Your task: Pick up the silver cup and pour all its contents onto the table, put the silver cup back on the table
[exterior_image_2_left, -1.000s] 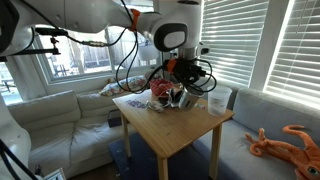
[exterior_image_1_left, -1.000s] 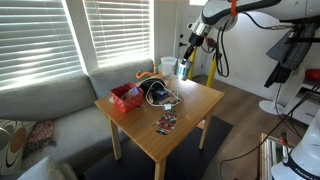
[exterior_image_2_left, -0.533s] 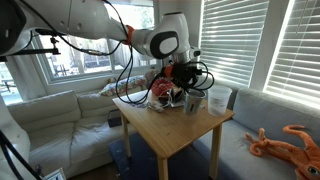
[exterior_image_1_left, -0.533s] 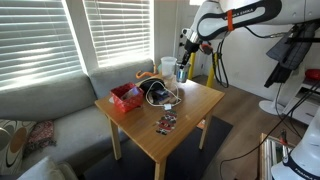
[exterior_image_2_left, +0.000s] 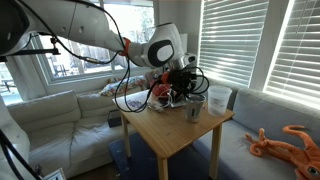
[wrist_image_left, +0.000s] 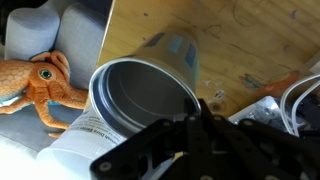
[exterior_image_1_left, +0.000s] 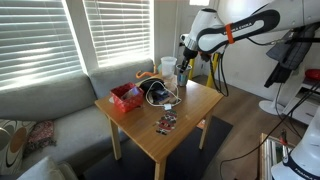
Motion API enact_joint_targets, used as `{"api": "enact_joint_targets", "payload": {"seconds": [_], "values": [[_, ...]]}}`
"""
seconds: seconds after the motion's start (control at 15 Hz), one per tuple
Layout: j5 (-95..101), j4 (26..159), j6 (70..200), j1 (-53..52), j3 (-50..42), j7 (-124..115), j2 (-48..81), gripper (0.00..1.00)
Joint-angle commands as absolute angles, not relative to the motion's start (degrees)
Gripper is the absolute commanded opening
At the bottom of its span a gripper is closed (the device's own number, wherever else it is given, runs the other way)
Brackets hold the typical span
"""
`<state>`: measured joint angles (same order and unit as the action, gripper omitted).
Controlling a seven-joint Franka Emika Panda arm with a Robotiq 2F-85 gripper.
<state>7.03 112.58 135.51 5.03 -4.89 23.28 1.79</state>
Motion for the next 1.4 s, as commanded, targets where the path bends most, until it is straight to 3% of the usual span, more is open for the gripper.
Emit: {"api": "enact_joint_targets", "payload": {"seconds": [0.0,0.33,0.67,1.0,1.33], "values": [[10.70,115.62,136.31,4.64,-4.57,19.28,-0.83,0.31],[5.46,116.28,132.42,4.72,-4.50,23.21,-6.47,0.64],[3.98,114.95,117.50,3.89,-4.83,21.86,-14.78,0.98],[2.42,115.15,108.04,2.29,-5.30,21.80,-21.74,1.00],[2.85,113.98,107.34,1.76,-5.70,22.28,-21.69,1.00]]}}
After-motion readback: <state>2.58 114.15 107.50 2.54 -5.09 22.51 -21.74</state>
